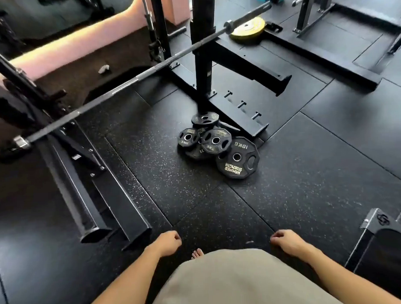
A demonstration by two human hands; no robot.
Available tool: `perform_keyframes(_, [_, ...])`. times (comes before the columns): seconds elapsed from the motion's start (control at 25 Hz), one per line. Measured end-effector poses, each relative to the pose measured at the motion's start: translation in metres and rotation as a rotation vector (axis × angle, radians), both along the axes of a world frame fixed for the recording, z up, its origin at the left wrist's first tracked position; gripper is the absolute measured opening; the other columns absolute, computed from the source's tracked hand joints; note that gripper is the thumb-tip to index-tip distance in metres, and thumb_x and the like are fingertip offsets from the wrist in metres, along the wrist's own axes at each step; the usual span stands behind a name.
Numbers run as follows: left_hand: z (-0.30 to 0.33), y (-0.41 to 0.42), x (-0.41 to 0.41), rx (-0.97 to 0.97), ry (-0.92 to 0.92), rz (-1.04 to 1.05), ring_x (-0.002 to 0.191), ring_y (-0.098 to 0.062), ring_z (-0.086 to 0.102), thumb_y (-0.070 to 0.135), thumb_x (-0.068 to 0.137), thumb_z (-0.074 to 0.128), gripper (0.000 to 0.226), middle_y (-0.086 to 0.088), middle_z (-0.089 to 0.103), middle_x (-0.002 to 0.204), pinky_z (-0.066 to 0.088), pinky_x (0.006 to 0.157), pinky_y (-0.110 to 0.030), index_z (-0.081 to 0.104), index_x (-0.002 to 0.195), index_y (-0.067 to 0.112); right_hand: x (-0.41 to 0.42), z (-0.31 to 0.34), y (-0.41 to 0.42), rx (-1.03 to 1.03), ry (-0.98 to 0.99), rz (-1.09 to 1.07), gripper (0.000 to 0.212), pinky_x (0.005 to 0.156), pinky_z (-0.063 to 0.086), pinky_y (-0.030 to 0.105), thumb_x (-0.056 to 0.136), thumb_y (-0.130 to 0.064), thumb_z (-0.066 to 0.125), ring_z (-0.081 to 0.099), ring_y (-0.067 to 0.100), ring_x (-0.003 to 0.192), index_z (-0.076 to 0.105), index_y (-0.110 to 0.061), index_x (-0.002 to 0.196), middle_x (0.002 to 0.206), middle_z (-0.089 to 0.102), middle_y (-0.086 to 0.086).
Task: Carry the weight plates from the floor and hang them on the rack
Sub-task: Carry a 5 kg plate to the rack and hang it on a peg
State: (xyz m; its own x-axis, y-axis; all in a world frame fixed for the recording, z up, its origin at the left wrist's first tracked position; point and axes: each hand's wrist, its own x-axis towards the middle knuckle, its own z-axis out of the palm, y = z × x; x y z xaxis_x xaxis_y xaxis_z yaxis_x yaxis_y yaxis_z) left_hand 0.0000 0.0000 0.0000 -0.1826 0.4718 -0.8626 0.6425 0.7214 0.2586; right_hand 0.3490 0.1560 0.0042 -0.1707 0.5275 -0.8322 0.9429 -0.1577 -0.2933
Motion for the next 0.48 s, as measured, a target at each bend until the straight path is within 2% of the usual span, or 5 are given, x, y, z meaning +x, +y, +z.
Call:
perform_keyframes(0.16, [0.006,0.069,-0.043,0.055,-0.015,0.046,0.105,-0.020,0.061,0.025,0.096,0.048,0.026,-0.004,0.066,0.117,0.048,0.094,-0.034,0.064,0.116,0.019,-0.033,0.002,0.062,0.028,0.038,-0.144,0.009,0.058,0.045,0.024,0.095,-0.023,0.058,0.058,0.017,0.072,0.065,-0.017,0.097,0.089,0.067,0.005])
perform_keyframes(0.28, [0.006,0.138,-0.071,0.082,0.003,0.040,0.105,-0.021,0.061,0.026,0.095,0.050,0.022,-0.005,0.067,0.114,0.049,0.096,-0.036,0.064,0.110,0.020,-0.060,0.001,0.123,0.038,0.047,-0.231,0.011,0.060,0.047,0.028,0.094,-0.024,0.058,0.059,0.021,0.076,0.066,-0.016,0.097,0.094,0.069,0.009])
perform_keyframes(0.36, [0.006,0.183,-0.087,0.104,0.029,0.056,0.108,-0.023,0.061,0.025,0.094,0.050,0.023,-0.005,0.068,0.113,0.049,0.095,-0.035,0.065,0.110,0.019,-0.075,-0.003,0.167,0.043,0.074,-0.267,0.010,0.063,0.047,0.029,0.092,-0.024,0.058,0.057,0.021,0.076,0.066,-0.016,0.093,0.088,0.068,0.007])
perform_keyframes(0.48, [0.008,0.255,-0.110,0.139,0.096,0.078,0.109,-0.023,0.059,0.024,0.095,0.049,0.025,-0.003,0.066,0.113,0.045,0.090,-0.031,0.065,0.113,0.018,-0.096,-0.008,0.238,0.028,0.106,-0.291,0.013,0.058,0.043,0.028,0.093,-0.022,0.058,0.053,0.021,0.071,0.065,-0.012,0.094,0.080,0.062,0.008])
